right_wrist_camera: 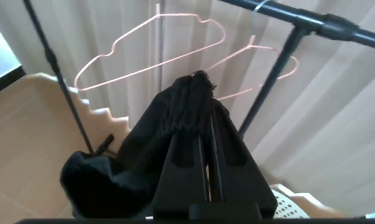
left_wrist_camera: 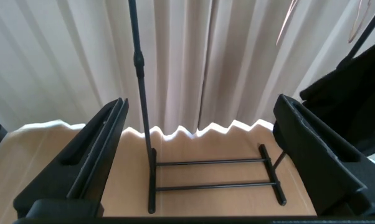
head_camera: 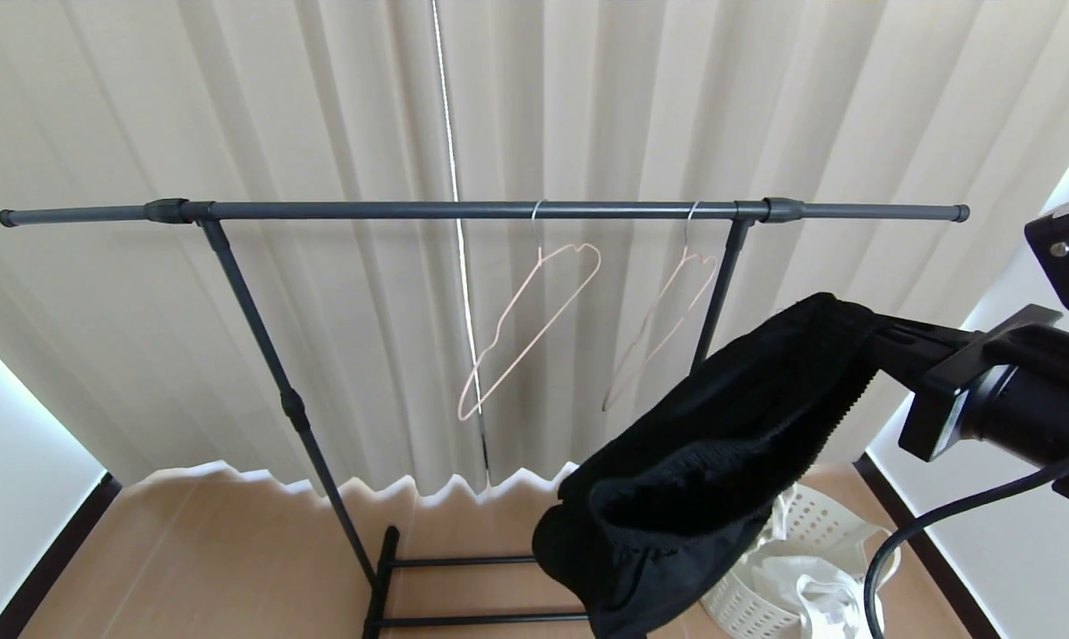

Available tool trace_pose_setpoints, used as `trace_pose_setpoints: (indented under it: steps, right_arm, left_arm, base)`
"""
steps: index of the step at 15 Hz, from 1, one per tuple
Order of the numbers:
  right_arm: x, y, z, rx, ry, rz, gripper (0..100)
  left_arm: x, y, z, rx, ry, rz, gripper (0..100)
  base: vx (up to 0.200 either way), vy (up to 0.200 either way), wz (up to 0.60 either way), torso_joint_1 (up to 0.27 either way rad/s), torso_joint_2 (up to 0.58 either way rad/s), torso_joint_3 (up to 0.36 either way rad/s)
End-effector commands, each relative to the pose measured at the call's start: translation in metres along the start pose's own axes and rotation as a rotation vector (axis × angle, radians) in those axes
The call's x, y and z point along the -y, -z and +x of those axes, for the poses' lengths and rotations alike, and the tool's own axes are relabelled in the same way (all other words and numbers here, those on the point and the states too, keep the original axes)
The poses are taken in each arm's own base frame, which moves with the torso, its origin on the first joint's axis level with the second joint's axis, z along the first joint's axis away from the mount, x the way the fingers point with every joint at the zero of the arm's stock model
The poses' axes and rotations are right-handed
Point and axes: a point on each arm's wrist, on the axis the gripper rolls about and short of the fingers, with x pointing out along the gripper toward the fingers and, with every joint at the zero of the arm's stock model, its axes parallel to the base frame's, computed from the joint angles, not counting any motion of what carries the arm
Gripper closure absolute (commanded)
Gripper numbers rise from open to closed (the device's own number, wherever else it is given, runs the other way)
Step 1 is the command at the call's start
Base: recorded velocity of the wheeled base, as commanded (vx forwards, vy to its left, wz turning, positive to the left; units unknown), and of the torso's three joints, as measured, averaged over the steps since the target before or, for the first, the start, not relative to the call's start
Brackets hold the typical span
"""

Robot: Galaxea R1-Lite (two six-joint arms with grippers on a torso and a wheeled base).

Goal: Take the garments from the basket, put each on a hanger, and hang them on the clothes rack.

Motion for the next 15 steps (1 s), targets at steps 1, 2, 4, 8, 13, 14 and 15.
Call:
trace_pose_setpoints:
  steps: [1,2,4,8,13,14,15]
  right_arm:
    - [-0.016,0.003,0.006,-0.027,-0.072,-0.015,100]
    - [-0.023,0.000,0.014,-0.029,-0.097,-0.016,100]
    - [-0.030,-0.003,0.029,-0.055,-0.089,-0.021,100]
    - [-0.036,-0.004,0.058,-0.102,-0.023,-0.034,100]
    - [-0.037,-0.018,0.070,-0.098,0.050,-0.038,100]
    - [-0.038,-0.019,0.070,-0.099,0.047,-0.039,100]
    - [-0.040,-0.022,0.070,-0.093,0.038,-0.039,100]
  left_arm:
    - [0.000,-0.002,0.003,-0.036,-0.002,-0.001,0]
    - [0.000,-0.002,0.008,-0.099,0.002,-0.004,0]
    - [0.000,-0.005,0.015,-0.188,0.075,-0.025,0]
    - [0.001,-0.007,0.025,-0.325,0.257,-0.016,0]
    - [0.004,-0.017,0.033,-0.372,0.361,-0.041,0]
    - [0.007,-0.041,0.041,-0.369,0.364,-0.134,0]
    - [0.010,-0.059,0.051,-0.385,0.375,-0.173,0]
  base:
    - [0.000,0.000,0.00,0.000,0.00,0.000]
    - [0.000,0.000,0.00,0.000,0.00,0.000]
    - [0.000,0.000,0.00,0.000,0.00,0.000]
    - [0.000,0.000,0.00,0.000,0.00,0.000]
    - [0.000,0.000,0.00,0.000,0.00,0.000]
    - [0.000,0.000,0.00,0.000,0.00,0.000]
    - [0.000,0.000,0.00,0.000,0.00,0.000]
